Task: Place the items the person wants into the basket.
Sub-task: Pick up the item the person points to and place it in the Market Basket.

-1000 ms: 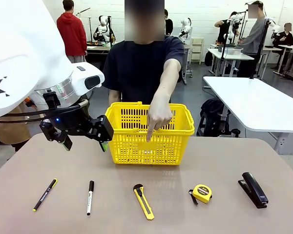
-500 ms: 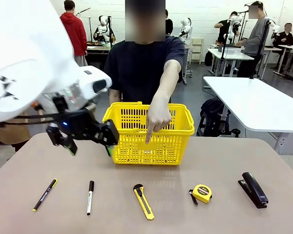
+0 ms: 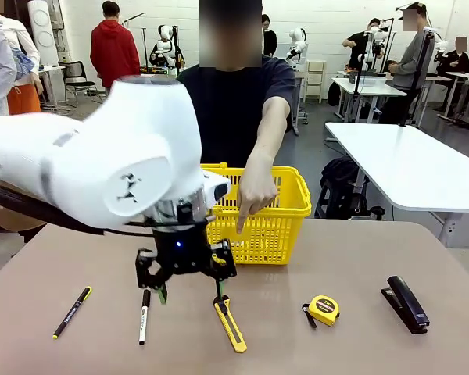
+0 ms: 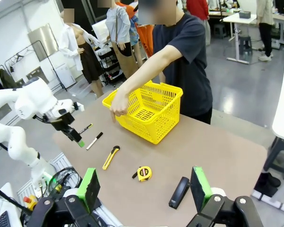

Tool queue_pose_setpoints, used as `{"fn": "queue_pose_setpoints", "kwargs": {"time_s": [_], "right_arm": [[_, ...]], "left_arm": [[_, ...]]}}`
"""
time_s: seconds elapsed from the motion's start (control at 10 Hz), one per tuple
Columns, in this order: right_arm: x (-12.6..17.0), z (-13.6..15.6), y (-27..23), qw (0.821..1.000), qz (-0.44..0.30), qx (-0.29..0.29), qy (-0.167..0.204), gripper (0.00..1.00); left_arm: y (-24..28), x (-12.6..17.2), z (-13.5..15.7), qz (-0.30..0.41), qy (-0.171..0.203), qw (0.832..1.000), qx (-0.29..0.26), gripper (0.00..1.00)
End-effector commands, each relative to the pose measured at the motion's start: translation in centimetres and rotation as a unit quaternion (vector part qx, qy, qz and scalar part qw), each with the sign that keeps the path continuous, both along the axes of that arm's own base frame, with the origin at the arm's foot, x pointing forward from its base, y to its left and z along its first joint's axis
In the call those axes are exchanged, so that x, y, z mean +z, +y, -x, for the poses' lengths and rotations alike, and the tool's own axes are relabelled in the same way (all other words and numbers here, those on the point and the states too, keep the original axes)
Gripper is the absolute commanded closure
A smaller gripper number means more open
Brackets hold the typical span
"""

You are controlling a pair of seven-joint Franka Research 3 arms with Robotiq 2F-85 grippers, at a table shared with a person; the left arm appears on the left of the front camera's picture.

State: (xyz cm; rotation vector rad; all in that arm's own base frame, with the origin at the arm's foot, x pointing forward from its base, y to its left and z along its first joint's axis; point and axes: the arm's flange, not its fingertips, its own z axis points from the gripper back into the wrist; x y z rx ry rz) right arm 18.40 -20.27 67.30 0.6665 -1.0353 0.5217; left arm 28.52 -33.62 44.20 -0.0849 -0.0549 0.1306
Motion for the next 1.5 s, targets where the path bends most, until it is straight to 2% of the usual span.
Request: {"fn": "queue_pose_setpoints", "kwargs": {"time_s": [0.0,0.7,1.4], "right_arm": [[0.0,-0.1,0.0,1.000,-0.005,0.011,-0.008,0.00],[0.0,-0.1,0.0,1.000,-0.005,0.011,-0.008,0.00],[0.0,-0.1,0.0,1.000,-0.005,0.011,-0.008,0.00]], "left_arm": [[-2.3,-2.2,-1.2,0.013,0.015,0.999,0.034,0.00],[-7.7,-7.7,-5.0,-0.064,0.007,0.998,0.012,0.00],[-8.2,-11.9,-6.7,-0.057,-0.031,0.998,-0.010,0.00]]}}
